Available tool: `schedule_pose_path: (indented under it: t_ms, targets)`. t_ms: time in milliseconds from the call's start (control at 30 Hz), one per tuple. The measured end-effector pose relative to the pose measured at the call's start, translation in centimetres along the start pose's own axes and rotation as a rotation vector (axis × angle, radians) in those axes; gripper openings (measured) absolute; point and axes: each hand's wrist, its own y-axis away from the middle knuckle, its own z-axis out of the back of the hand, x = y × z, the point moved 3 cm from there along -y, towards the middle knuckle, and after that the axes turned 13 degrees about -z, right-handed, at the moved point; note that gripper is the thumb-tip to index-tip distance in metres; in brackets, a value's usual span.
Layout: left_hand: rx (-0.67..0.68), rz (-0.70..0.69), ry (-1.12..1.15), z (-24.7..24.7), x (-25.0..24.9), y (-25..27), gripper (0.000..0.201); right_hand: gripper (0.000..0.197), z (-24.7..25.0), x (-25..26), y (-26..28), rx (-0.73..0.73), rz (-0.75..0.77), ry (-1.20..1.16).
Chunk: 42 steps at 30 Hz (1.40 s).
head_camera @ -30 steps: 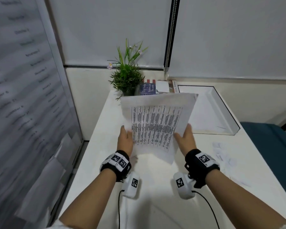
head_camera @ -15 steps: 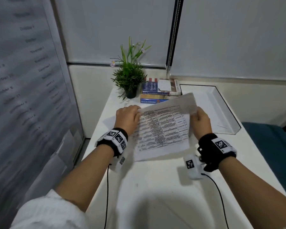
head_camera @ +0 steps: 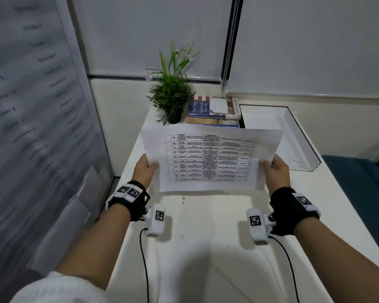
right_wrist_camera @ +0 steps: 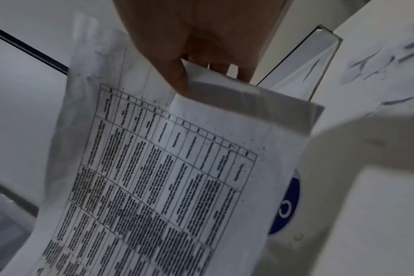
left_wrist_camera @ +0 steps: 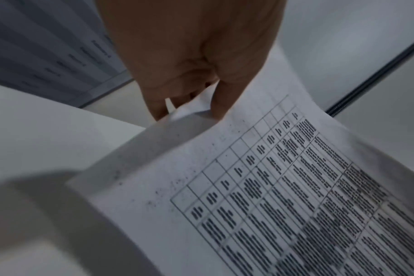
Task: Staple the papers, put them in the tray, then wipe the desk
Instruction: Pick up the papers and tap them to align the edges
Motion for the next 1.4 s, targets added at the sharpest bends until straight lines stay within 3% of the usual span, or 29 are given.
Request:
schedule_pose_path:
  t_ms: [100, 200, 267, 500, 733, 900, 967, 1033, 1100, 1200, 1300, 1400]
  targets:
    - [-0.063, 0.025, 0.020, 0.4, 0.9, 1.1, 0.039, 0.021, -0.2, -1.2, 0.5, 0.023, -0.027, 0.047]
    - [-0.040, 0.116, -0.061, 0.0, 3.1, 3.0, 0.044, 0.026, -0.8, -4.6, 1.1, 0.041, -0.107, 0.216]
    - [-0.031, 0.169, -0.113, -0.7, 4.4, 4.3, 0.046, 0.027, -1.8, -6.1, 1.6, 0.087, -0.084, 0.297]
    - [-0.229, 0.071, -0.052, -0.5, 3.0, 3.8, 0.039, 0.015, -2.0, -3.4, 1.1, 0.013, -0.074, 0.216]
    - [-0.018, 0.203, -0.187, -1.8, 5.9, 5.7, 0.034, 0.032, -2.8, -7.5, 1.3, 0.118, -0.240, 0.409]
    - [0.016, 0.233, -0.209, -1.3, 5.6, 5.1, 0.019, 0.024, -2.0, -4.7, -0.2, -0.003, -0.139, 0.279]
    - [-0.007, 0.244, -0.161, -0.8, 5.1, 4.9, 0.039, 0.020, -2.1, -2.1, -1.1, -0.037, -0.055, 0.335]
    - [-0.125, 0.178, -0.162, 0.3, 4.0, 4.7, 0.061, 0.021, -3.1, 0.6, -2.2, 0.020, 0.010, 0.445]
    - [-0.187, 0.019, -0.329, 1.5, 1.7, 4.4, 0.067, 0.026, -4.7, 2.9, -2.8, 0.125, 0.059, 0.594]
    - [-0.011, -0.237, -0.422, 0.8, -2.2, 4.2, 0.061, 0.028, -8.1, 5.3, -2.5, 0.295, 0.121, 0.780]
    - [0.175, -0.259, -0.408, -1.4, -3.7, 4.5, 0.058, 0.034, -11.7, 6.5, -1.4, 0.357, 0.175, 0.906]
    - [0.047, -0.159, -0.216, -1.9, -3.8, 4.8, 0.042, 0.033, -14.3, 6.7, -0.4, 0.396, 0.217, 1.030]
